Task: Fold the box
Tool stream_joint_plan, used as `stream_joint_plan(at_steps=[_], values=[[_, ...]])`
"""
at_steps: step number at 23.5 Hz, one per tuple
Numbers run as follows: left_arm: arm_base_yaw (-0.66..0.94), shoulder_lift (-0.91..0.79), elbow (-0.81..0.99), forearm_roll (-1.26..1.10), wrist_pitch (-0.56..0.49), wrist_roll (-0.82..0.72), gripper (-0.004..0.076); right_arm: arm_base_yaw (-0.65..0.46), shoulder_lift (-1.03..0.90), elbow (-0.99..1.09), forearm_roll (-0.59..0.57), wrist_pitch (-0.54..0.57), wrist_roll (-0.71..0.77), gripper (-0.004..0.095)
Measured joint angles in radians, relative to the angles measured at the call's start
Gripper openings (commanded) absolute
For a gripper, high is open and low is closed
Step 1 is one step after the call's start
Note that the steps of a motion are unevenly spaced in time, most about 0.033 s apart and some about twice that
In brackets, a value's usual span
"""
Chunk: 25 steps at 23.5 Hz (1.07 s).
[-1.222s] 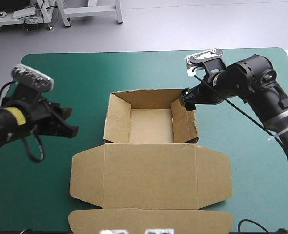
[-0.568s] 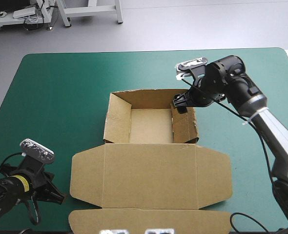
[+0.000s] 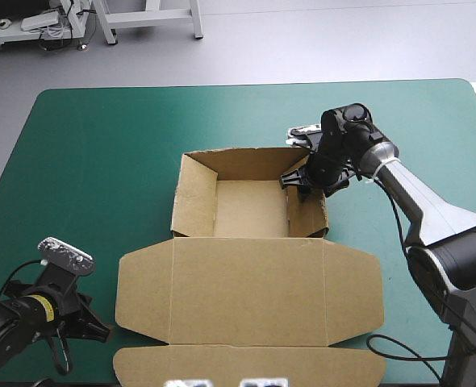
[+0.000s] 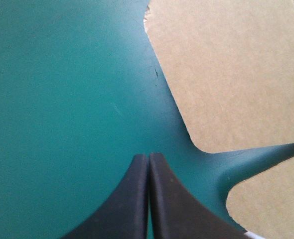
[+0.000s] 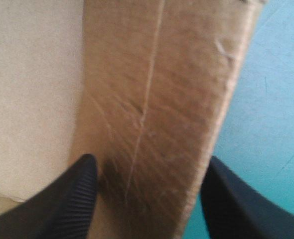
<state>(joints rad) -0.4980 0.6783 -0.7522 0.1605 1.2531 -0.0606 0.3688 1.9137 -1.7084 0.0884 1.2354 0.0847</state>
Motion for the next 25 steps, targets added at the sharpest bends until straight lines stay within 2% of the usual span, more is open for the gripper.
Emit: stream_joint_plan(at_steps=[1,2,9,14,25], values=[[0.000,0.000,0.001,0.000,0.000,0.000,-0.0009,0.000,0.003,0.000,0.001,0.000,-0.003,0.0022],[0.000,0.000,0.001,-0.001,0.000,0.000,-0.0009,0.000,0.003,0.000,0.002,0.000,-0.008,-0.0012],[0.000,0.000,0.001,-0.003,0.000,0.000,-0.0009,-0.035,0.003,-0.003,0.003,-0.013,-0.051,-0.0018],[0.000,0.000,0.001,-0.001,0.000,0.000,-0.0009,-0.203,0.003,-0.069,-0.031,0.001,-0.111,-0.0018],[0.000,0.000,0.001,-0.001,0.000,0.000,-0.0009,-0.606,0.003,-0.125,-0.117,0.001,-0.125,-0.0018]])
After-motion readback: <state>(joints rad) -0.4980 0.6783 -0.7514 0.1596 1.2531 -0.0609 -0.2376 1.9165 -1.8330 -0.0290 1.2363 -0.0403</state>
